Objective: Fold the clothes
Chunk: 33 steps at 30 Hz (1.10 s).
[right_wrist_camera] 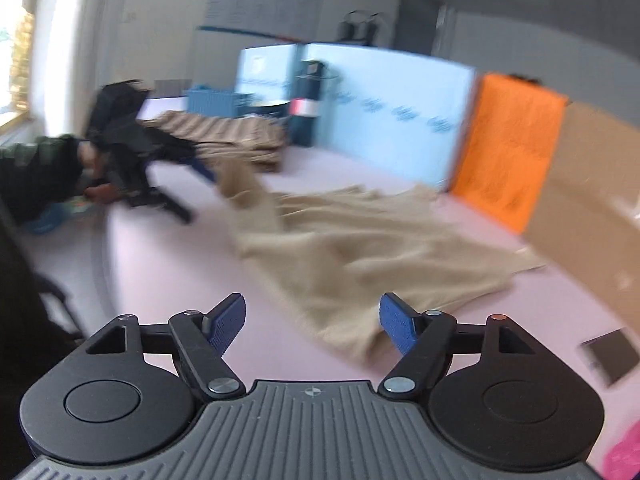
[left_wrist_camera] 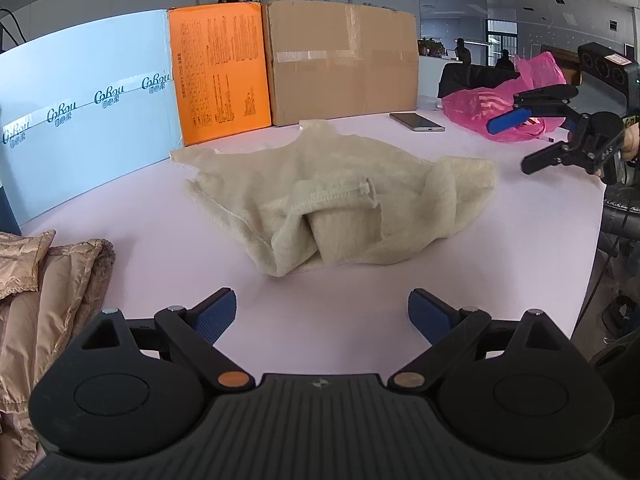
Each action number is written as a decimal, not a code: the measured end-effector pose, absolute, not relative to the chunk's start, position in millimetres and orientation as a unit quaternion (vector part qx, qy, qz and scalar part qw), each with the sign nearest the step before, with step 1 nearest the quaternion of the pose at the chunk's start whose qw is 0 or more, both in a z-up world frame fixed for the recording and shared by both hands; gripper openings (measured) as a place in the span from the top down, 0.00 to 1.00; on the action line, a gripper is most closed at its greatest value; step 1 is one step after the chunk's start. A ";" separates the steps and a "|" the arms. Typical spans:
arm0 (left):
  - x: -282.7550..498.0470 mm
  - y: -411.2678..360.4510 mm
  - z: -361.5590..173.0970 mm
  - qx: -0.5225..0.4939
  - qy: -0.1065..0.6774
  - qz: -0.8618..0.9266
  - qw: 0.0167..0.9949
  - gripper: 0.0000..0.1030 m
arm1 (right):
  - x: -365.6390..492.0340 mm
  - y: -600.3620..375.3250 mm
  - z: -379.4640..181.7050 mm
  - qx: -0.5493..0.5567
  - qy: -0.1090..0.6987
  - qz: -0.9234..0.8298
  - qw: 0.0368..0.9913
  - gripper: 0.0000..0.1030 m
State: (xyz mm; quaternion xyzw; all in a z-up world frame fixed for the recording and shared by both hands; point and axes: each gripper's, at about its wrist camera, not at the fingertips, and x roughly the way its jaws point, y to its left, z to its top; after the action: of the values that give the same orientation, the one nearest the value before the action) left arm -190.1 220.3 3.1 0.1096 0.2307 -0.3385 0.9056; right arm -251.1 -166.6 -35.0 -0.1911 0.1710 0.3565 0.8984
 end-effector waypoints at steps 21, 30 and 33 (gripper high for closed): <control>-195.3 218.8 12.4 0.137 0.203 -0.314 0.917 0.10 | -222.0 -192.1 -5.8 -0.036 0.213 0.501 0.838 0.95; -210.6 197.1 17.8 0.285 0.131 -0.324 0.893 0.10 | -276.4 -197.9 -6.8 -0.125 0.277 0.577 0.758 0.90; -213.4 189.9 24.1 0.320 0.091 -0.333 0.882 0.10 | -277.0 -210.0 -10.0 -0.101 0.258 0.542 0.794 0.61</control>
State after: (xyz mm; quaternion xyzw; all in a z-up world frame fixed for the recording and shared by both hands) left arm -213.4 189.9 24.1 0.3198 0.0910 -0.3333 0.8822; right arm -277.0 -210.0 -10.0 -0.1005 0.2577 0.5417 0.7937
